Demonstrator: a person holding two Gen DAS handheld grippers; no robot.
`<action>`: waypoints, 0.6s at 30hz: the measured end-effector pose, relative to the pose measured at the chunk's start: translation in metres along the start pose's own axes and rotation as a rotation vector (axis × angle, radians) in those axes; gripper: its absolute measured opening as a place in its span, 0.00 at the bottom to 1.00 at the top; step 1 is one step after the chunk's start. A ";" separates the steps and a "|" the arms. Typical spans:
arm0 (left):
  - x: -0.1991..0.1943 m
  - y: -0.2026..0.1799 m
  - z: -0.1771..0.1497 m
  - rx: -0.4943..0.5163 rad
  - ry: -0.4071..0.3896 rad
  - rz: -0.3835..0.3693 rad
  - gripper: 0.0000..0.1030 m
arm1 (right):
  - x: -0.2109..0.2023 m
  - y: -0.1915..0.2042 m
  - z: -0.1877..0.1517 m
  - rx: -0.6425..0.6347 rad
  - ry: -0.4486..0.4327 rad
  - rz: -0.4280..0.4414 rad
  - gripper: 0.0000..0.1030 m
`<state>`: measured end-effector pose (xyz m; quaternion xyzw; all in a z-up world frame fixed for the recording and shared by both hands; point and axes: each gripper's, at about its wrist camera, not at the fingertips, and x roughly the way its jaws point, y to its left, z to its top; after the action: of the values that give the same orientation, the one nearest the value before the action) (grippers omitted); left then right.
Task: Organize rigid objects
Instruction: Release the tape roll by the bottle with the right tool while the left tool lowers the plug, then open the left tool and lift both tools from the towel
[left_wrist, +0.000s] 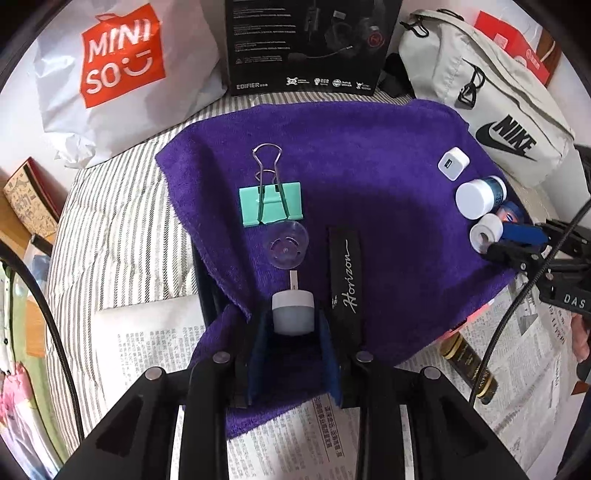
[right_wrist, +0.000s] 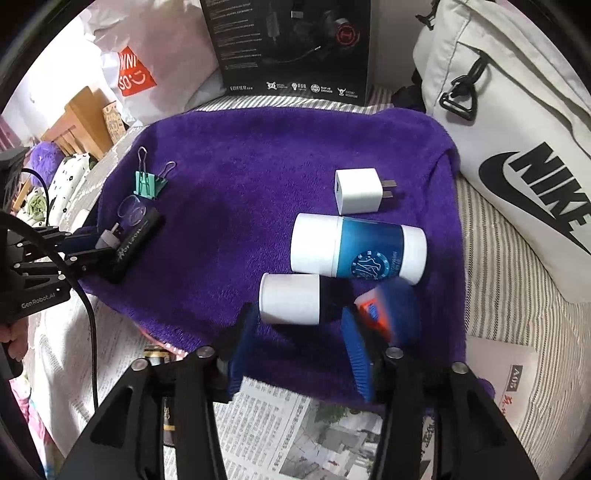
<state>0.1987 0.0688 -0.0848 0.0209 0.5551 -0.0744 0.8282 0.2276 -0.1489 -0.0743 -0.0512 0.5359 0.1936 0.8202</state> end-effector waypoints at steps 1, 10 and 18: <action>-0.003 0.001 -0.001 -0.006 -0.002 -0.003 0.27 | -0.002 0.001 -0.001 0.001 -0.002 -0.001 0.49; -0.036 -0.005 -0.015 -0.004 -0.058 0.007 0.45 | -0.026 0.001 -0.015 0.037 -0.035 0.000 0.50; -0.066 -0.008 -0.039 -0.012 -0.108 0.008 0.49 | -0.051 0.021 -0.045 0.023 -0.073 0.030 0.50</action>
<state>0.1371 0.0719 -0.0386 0.0142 0.5097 -0.0687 0.8575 0.1631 -0.1566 -0.0449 -0.0263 0.5084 0.2014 0.8368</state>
